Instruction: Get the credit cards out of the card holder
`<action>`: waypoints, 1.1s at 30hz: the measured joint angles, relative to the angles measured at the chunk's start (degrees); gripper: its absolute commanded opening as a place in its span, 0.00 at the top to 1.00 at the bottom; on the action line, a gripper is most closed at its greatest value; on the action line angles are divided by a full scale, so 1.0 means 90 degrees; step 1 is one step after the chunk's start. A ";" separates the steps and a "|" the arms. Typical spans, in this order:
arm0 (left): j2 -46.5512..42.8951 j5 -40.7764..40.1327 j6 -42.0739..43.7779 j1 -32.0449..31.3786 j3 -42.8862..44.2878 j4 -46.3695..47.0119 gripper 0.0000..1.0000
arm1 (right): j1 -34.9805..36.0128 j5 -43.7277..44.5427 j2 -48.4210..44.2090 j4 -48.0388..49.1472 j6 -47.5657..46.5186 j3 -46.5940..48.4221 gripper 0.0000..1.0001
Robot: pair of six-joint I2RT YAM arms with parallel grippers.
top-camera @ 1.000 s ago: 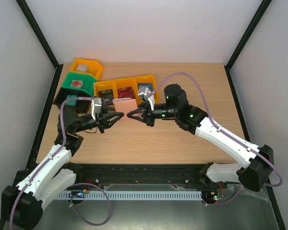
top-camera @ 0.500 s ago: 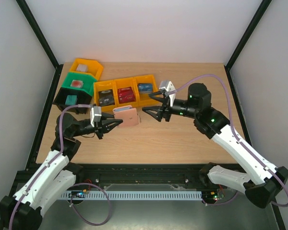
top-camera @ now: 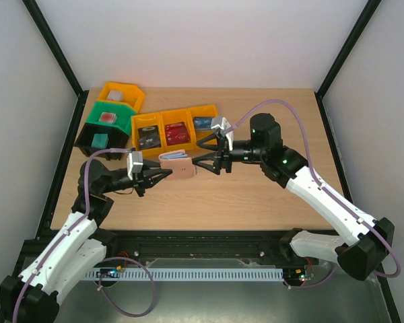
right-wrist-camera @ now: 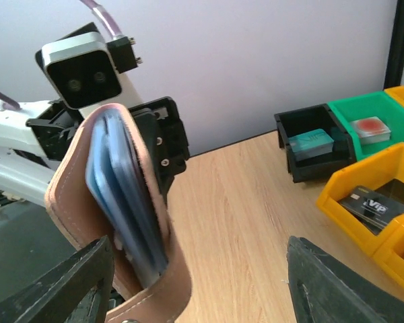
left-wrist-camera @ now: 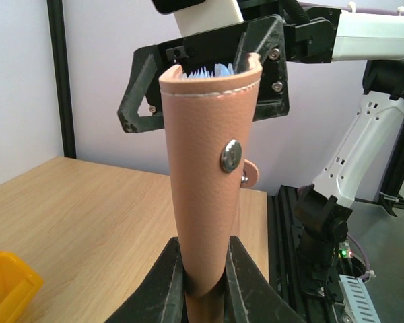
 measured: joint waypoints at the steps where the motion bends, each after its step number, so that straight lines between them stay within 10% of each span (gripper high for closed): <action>1: 0.0000 -0.0007 -0.0015 0.0000 -0.0015 0.0015 0.98 | 0.0032 -0.0058 0.0000 0.0005 0.0007 0.0000 0.30; 11: 0.0000 0.0015 -0.0121 -0.0114 -0.0068 0.0131 0.98 | 0.0585 -0.0151 0.0304 0.0063 -0.0002 0.0051 0.31; 17: 0.0002 0.0056 -0.0131 -0.0114 -0.0080 0.0136 0.98 | 0.0784 0.0061 0.0393 0.0240 0.0100 0.0058 0.96; 19: 0.0005 -0.0002 -0.0170 -0.0114 -0.0080 0.0146 0.98 | 0.0814 0.0129 0.0393 0.0369 0.0248 0.0056 0.98; 23: 0.0000 -0.0384 -0.0352 -0.0104 -0.0107 0.0245 0.32 | 0.0833 0.0447 0.0389 0.0622 0.0447 0.0024 0.98; 33: -0.0024 -0.3912 -0.0097 -0.0066 -0.0469 -0.0129 0.29 | 0.0991 0.5583 0.0855 0.0049 0.1943 0.0520 0.98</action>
